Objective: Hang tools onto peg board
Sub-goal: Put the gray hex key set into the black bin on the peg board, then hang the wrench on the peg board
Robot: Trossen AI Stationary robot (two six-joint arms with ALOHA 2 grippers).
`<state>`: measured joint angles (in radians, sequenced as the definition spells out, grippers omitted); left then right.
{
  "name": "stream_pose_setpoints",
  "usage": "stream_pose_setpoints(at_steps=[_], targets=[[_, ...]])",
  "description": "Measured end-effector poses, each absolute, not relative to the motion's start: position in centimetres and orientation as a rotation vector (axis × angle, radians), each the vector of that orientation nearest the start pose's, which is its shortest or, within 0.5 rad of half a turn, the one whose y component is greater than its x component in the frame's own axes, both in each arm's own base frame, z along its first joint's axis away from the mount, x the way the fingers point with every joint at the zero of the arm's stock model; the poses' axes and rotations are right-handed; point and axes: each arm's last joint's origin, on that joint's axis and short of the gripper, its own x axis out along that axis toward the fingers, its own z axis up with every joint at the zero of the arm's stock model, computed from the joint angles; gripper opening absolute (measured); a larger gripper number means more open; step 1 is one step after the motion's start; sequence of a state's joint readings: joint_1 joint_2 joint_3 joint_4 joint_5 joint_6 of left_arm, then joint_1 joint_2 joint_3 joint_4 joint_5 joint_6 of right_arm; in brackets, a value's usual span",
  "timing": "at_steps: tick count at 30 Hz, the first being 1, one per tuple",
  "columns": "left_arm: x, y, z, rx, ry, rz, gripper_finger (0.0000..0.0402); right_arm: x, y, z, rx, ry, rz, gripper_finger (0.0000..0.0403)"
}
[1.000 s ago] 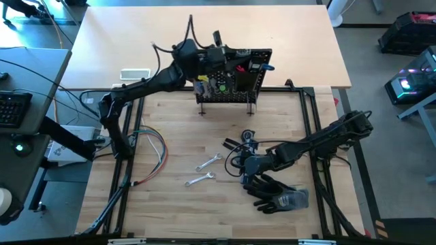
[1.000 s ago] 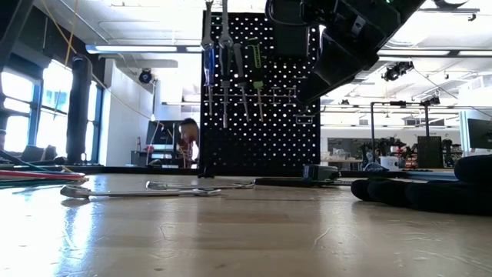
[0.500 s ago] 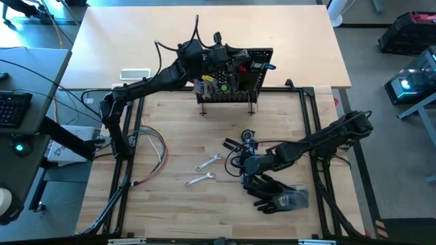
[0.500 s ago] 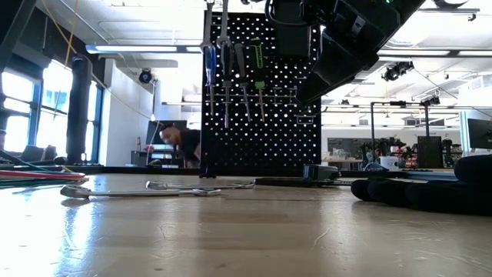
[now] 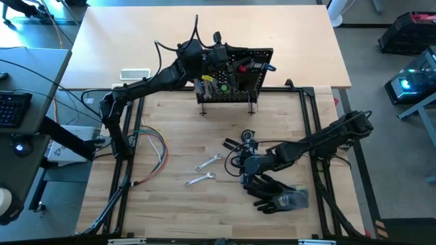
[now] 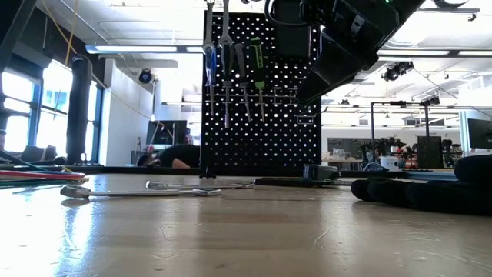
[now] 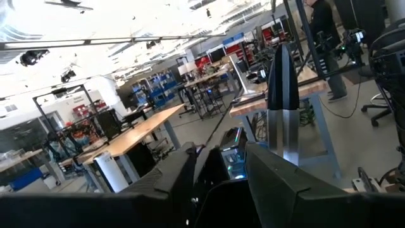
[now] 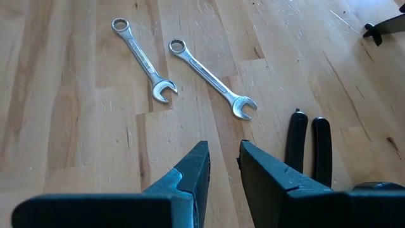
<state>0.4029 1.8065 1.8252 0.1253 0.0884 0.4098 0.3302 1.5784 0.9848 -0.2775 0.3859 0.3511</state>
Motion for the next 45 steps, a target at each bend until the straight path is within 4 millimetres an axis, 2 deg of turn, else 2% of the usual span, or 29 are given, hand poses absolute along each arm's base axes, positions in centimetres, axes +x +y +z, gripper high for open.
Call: stream_pose_setpoints(at_steps=[10,15,27,34,38,45], targets=[[38.8,15.9,44.2,0.452,-0.109,0.317,0.0133,30.6,9.3,20.8,0.026,0.793,-0.193,0.0082],[38.2,14.7,45.6,0.466,-0.167,0.299,0.0133,30.6,9.3,20.8,0.032,0.793,-0.196,0.0082],[32.8,10.5,51.1,0.496,-0.265,0.259,0.0133,30.6,9.3,20.8,0.028,0.792,-0.204,0.0082],[29.4,7.7,52.5,0.481,-0.177,0.187,0.0133,30.4,9.2,20.7,0.012,0.802,-0.220,0.0082],[27.6,5.6,52.1,0.514,-0.041,0.112,0.0133,30.4,9.2,20.6,-0.022,0.814,-0.216,0.0082],[24.4,2.1,50.7,0.524,0.246,0.110,0.0133,30.4,9.2,20.6,-0.092,0.821,-0.187,0.0082]])
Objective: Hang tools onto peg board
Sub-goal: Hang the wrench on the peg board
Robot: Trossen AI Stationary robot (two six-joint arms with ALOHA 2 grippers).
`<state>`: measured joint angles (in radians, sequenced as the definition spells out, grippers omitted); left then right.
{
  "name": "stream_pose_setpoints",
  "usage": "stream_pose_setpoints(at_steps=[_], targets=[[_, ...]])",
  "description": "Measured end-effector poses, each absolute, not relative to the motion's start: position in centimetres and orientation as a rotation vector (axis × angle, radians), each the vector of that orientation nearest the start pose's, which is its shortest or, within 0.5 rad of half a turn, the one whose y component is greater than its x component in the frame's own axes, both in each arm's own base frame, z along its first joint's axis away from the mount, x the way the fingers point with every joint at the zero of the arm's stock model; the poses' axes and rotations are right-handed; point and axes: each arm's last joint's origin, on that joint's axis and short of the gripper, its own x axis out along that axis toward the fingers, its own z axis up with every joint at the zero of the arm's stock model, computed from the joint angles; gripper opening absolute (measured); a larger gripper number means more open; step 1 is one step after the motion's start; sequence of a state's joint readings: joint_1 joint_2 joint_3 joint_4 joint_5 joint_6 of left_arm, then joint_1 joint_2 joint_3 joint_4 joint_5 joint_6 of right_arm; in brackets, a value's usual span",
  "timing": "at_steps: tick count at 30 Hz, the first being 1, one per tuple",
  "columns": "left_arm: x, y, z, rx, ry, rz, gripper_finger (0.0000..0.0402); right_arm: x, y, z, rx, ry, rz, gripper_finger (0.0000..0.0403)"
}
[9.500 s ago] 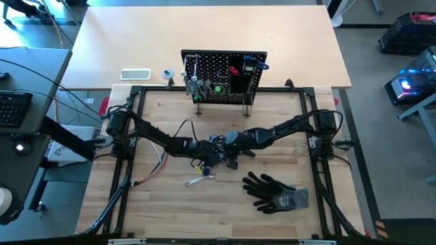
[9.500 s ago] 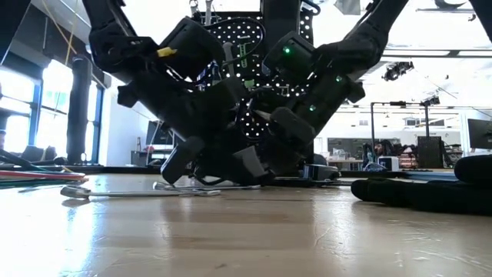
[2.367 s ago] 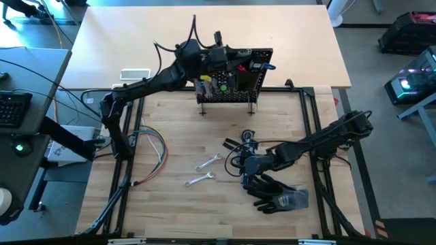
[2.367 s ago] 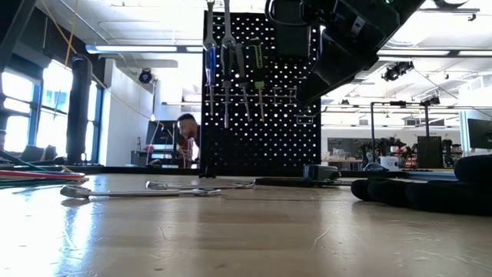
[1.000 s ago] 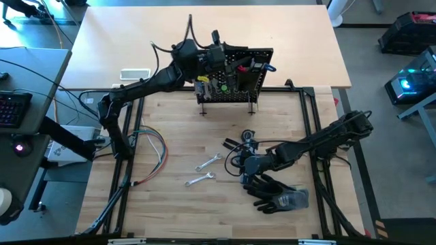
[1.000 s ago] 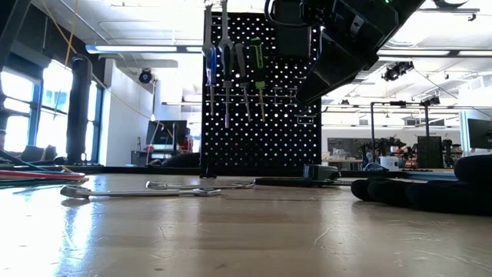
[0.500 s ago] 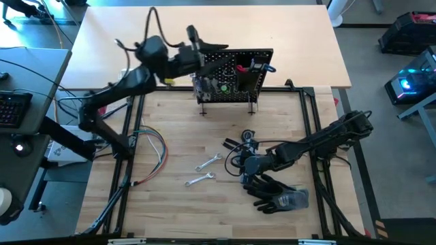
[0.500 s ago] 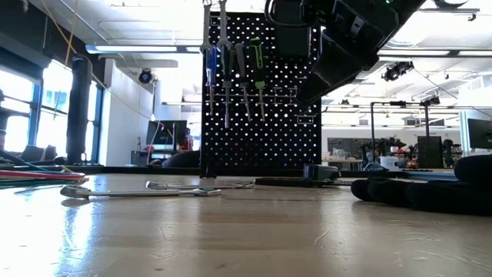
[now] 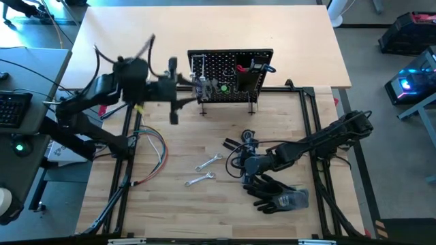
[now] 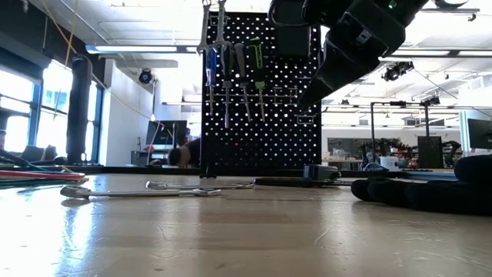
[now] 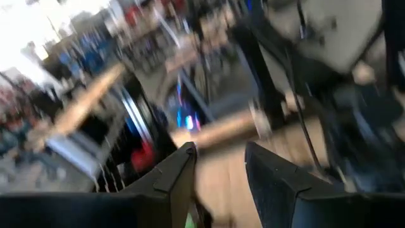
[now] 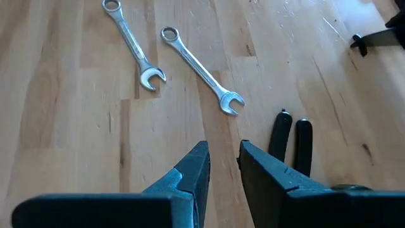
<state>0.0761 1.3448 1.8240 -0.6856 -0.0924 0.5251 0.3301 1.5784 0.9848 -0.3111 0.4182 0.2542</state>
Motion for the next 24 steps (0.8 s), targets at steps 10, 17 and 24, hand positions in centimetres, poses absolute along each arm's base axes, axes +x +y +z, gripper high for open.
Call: stream_pose_setpoints(at_steps=[10,17,24], targets=[[21.5,-1.3,46.7,0.362,0.698,0.137,0.0133,30.3,9.0,20.6,-0.177,0.830,-0.174,0.0082],[20.3,-3.8,43.2,0.239,0.931,0.146,0.0133,31.0,8.6,20.9,-0.185,0.802,-0.090,0.0082],[20.7,-6.8,37.5,0.217,1.043,0.105,0.0133,32.1,8.3,21.1,-0.158,0.732,0.063,0.0082]])
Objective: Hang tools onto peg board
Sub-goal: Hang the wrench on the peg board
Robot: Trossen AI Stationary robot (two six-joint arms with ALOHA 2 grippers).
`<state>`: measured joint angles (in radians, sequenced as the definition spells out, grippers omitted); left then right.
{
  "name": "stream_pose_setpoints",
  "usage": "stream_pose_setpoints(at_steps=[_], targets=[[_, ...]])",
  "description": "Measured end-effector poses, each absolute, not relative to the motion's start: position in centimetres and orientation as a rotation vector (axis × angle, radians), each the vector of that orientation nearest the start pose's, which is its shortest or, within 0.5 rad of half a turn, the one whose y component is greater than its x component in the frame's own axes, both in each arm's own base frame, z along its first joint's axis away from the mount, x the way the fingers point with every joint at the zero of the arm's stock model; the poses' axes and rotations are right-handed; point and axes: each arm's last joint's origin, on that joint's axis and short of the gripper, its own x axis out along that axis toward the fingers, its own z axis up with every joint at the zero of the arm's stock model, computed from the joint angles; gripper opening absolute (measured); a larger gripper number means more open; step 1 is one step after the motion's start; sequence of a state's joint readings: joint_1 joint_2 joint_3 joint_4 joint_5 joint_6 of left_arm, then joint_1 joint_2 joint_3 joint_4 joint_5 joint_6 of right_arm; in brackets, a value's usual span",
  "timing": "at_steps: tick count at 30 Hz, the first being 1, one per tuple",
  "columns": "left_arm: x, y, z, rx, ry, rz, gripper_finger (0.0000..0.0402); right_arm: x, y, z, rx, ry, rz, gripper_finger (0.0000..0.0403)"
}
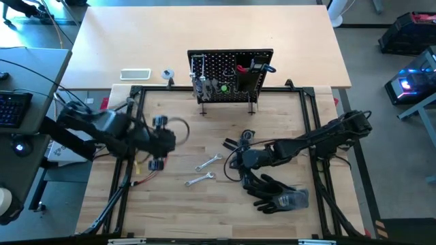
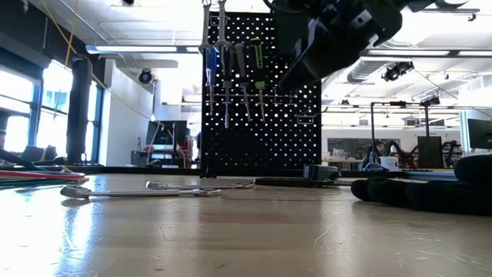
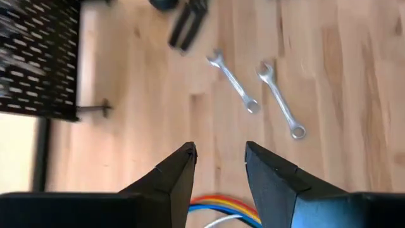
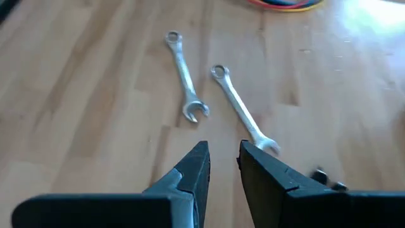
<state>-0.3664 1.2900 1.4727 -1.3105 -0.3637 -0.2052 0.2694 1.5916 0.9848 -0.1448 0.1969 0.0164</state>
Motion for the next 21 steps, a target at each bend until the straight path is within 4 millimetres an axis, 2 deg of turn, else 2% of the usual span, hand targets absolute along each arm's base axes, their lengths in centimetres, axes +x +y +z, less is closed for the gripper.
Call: stream_pose_setpoints(at_steps=[4,9,16,21], targets=[[21.4,-8.4,33.1,0.206,1.060,0.084,0.0133,33.2,8.0,19.7,-0.156,0.731,0.117,0.0082],[22.1,-9.6,27.2,0.155,1.018,0.069,0.0133,35.0,7.3,16.7,-0.171,0.742,0.117,0.0082],[21.8,-9.0,19.4,0.033,0.893,0.143,0.0133,37.5,5.1,13.0,-0.159,0.676,0.089,0.0082],[21.0,-8.1,15.9,-0.063,0.769,0.203,0.0133,38.1,3.8,12.1,-0.148,0.659,0.069,0.0082]])
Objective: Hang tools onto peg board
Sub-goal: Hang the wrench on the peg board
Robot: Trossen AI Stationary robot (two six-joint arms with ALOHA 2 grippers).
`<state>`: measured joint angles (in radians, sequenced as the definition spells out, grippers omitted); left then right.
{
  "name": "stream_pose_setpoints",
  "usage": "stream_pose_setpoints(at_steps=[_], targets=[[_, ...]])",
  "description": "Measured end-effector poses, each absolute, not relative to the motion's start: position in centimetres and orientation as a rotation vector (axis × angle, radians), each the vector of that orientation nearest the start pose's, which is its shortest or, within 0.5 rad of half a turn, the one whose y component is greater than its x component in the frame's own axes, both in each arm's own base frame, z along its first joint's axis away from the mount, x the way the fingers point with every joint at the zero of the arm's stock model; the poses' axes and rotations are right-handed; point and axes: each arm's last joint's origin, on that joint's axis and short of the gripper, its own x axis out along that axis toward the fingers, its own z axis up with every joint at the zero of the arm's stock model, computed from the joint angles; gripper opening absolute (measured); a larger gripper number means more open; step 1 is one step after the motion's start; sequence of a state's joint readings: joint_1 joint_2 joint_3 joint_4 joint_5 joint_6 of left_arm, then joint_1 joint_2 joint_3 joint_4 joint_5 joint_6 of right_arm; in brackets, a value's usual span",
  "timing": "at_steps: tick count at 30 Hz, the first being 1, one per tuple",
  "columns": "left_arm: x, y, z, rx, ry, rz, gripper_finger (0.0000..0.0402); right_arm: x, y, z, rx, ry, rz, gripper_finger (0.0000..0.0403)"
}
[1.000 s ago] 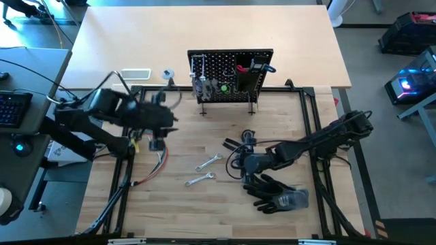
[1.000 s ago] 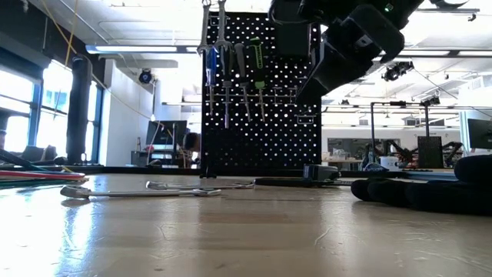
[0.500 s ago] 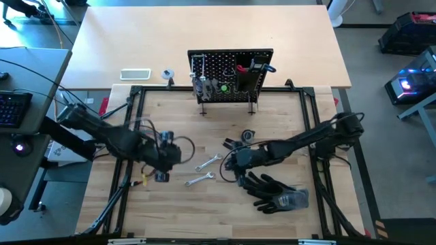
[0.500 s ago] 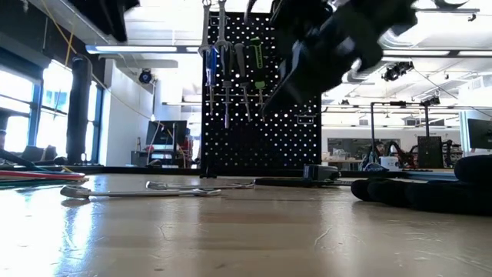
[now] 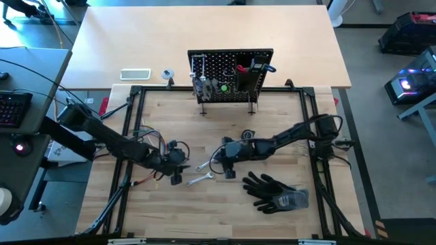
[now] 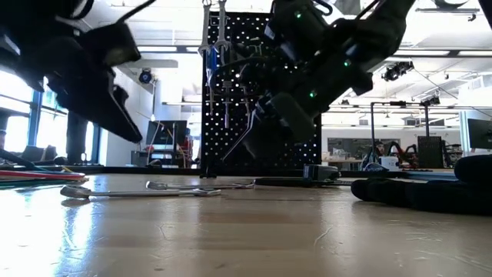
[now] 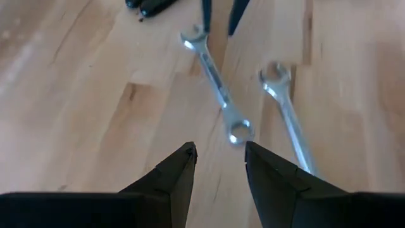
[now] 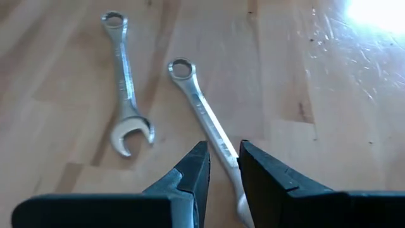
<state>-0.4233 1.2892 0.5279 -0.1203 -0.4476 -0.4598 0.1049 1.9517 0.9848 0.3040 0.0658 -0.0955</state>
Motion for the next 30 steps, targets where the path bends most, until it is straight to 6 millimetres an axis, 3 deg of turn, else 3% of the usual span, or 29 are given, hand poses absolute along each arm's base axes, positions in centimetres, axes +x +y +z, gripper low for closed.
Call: stream_pose_setpoints(at_steps=[5,20,30], targets=[[20.5,-7.7,14.0,-0.141,0.619,0.173,0.0133,38.2,3.1,12.2,-0.148,0.651,0.071,0.0082],[22.3,-7.4,9.8,-0.152,0.652,0.176,0.0133,38.3,2.9,12.2,-0.138,0.644,0.148,0.0096],[22.5,-7.2,9.2,-0.172,0.663,0.191,0.0133,38.2,2.8,12.2,-0.149,0.651,0.148,0.0108]])
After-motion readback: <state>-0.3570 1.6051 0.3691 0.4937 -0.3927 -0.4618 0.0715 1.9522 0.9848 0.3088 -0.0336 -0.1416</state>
